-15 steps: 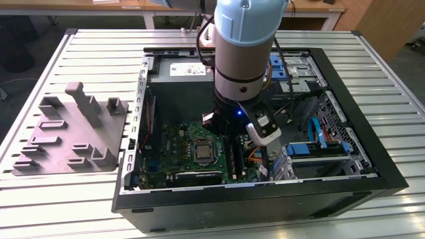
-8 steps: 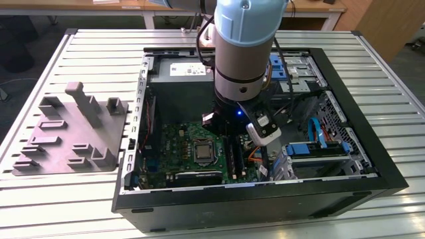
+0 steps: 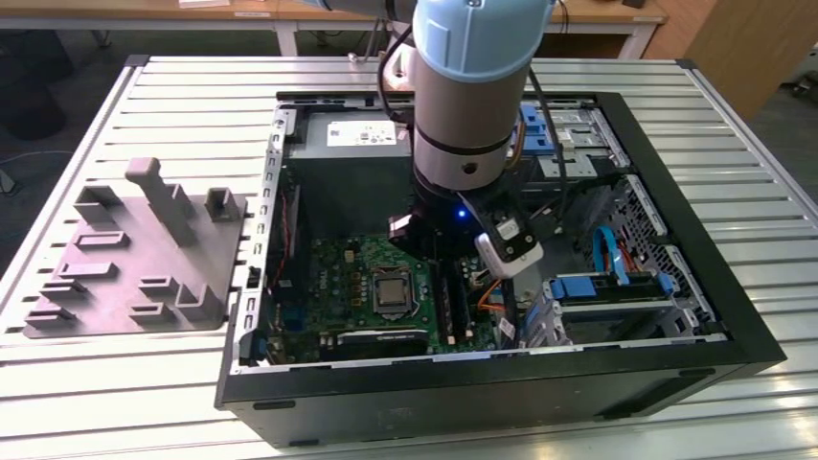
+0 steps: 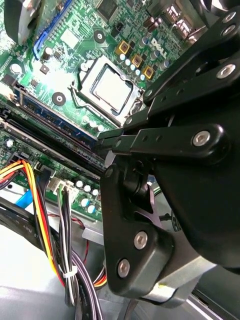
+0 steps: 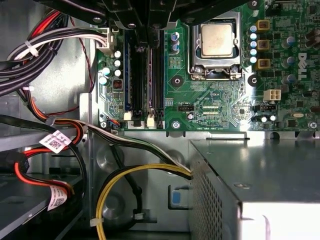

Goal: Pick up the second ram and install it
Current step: 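Insert the second ram into the second slot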

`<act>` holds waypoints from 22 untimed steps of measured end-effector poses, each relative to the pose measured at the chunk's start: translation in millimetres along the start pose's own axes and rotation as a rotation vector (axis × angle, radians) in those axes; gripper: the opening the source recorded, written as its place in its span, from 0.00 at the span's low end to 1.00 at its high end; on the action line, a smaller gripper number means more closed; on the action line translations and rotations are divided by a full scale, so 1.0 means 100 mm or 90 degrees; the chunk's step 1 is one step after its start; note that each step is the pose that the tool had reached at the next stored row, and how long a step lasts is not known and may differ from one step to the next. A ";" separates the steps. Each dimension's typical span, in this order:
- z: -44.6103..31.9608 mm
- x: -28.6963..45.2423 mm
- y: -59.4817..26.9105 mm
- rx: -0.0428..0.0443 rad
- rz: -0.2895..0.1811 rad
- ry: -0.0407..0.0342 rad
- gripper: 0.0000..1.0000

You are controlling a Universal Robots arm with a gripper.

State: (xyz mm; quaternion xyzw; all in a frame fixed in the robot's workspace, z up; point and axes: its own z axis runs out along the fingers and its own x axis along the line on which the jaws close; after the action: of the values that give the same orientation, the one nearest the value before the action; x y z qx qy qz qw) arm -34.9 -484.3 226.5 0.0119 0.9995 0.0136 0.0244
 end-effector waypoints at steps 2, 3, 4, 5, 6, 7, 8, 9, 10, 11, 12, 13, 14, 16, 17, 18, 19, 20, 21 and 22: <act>-0.006 -0.001 0.001 0.0004 0.000 -0.0001 0.11; -0.007 -0.001 0.001 0.0008 0.000 -0.0001 0.11; -0.008 0.000 0.000 0.0010 0.000 -0.0001 0.11; -0.009 0.000 0.000 0.0012 0.000 -0.0001 0.11; -0.009 -0.001 0.000 0.0013 0.000 0.0000 0.11; -0.009 0.000 0.000 0.0013 0.000 0.0000 0.11; -0.009 0.000 0.001 0.0023 0.000 -0.0001 0.11; -0.009 0.000 0.001 0.0038 0.000 -0.0001 0.11; -0.010 0.000 0.001 0.0039 0.000 -0.0001 0.11; -0.010 0.000 0.001 0.0040 0.000 -0.0001 0.11; -0.010 0.000 0.001 0.0040 0.000 -0.0001 0.11; -0.009 0.000 0.001 0.0041 0.000 -0.0001 0.11; -0.010 0.000 0.001 0.0041 0.000 -0.0001 0.11; -0.009 0.000 0.001 0.0041 0.000 -0.0001 0.11; -0.009 0.000 0.001 0.0042 0.000 -0.0001 0.11; -0.009 0.000 0.001 0.0042 0.000 -0.0001 0.11; -0.009 0.000 0.001 0.0042 0.000 -0.0001 0.11; -0.009 0.000 0.001 0.0043 0.000 -0.0001 0.11; -0.009 0.000 0.001 0.0043 0.000 -0.0001 0.11; -0.017 -0.001 0.001 0.0044 0.000 -0.0001 0.11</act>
State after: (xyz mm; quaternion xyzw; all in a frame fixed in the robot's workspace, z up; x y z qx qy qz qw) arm -34.8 -484.3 228.2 0.0118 0.9996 0.0102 0.0244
